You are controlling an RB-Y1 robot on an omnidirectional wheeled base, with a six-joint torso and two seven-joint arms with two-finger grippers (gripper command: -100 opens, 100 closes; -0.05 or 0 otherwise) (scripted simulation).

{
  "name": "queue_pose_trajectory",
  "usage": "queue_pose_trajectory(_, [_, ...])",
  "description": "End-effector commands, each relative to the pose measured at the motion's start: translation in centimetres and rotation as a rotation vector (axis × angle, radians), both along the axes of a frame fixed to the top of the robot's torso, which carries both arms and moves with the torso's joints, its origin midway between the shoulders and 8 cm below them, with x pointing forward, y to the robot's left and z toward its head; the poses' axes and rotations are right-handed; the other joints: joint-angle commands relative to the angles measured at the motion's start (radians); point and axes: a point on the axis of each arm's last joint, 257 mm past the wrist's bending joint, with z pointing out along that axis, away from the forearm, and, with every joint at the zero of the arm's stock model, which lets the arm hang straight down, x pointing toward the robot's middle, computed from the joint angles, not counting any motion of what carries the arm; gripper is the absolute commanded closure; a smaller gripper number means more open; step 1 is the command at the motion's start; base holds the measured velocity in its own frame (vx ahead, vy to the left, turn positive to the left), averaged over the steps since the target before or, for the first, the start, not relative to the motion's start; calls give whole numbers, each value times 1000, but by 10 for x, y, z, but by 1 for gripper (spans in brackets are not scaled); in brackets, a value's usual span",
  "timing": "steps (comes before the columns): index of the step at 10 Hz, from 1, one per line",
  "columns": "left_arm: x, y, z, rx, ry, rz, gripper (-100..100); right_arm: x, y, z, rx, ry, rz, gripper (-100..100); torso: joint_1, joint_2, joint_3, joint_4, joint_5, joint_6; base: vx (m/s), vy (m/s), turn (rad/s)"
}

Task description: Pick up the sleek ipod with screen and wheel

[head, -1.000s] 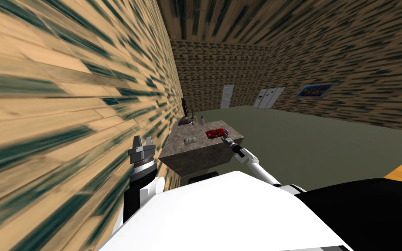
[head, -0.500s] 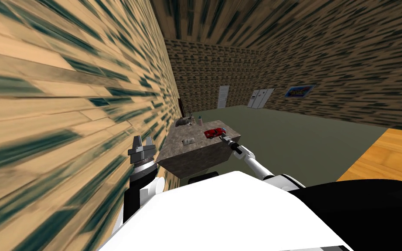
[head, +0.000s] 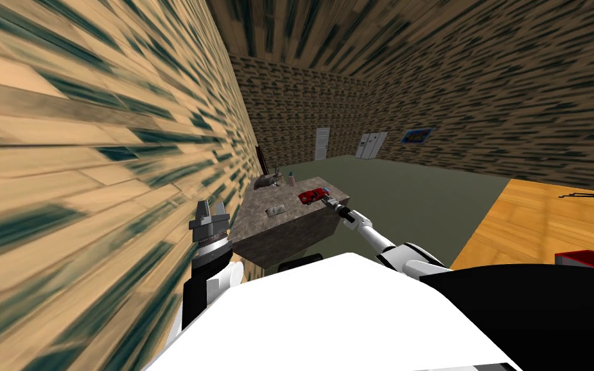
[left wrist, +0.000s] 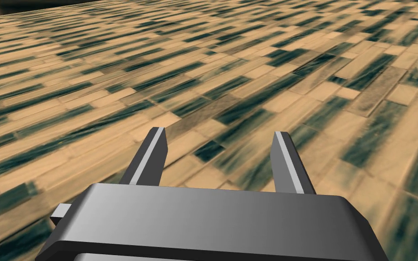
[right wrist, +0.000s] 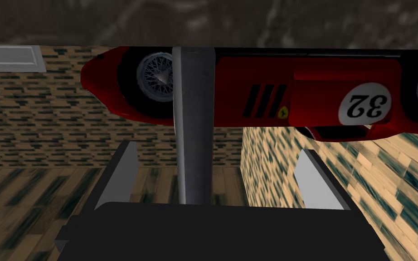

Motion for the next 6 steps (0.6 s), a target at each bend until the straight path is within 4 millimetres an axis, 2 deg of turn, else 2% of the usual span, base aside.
queue_pose_trajectory(1, [0,0,0,0,0,0,0,12,5,7,-4,-10,20,-100,0,0,0,0,0,0,-2,52,-121])
queue_pose_trajectory(2, [0,0,0,0,0,0,0,12,-2,-1,-5,9,6,-100,0,0,0,0,0,-1,-3,21,48])
queue_pose_trajectory(3, [0,0,0,0,0,0,0,22,6,8,-17,-2,45,-100,-2,0,0,0,0,-1,-7,37,-233])
queue_pose_trajectory(4, [0,0,0,0,0,0,0,27,3,10,-18,-1,38,-100,-1,0,0,0,0,0,-8,44,-174])
queue_pose_trajectory(5, [0,0,0,0,0,0,0,24,3,7,-16,0,36,-100,-1,0,0,0,0,-1,-3,17,-14])
queue_pose_trajectory(6, [0,0,0,0,0,0,0,24,3,7,-16,-1,37,100,-2,0,0,0,-1,-1,0,0,0])
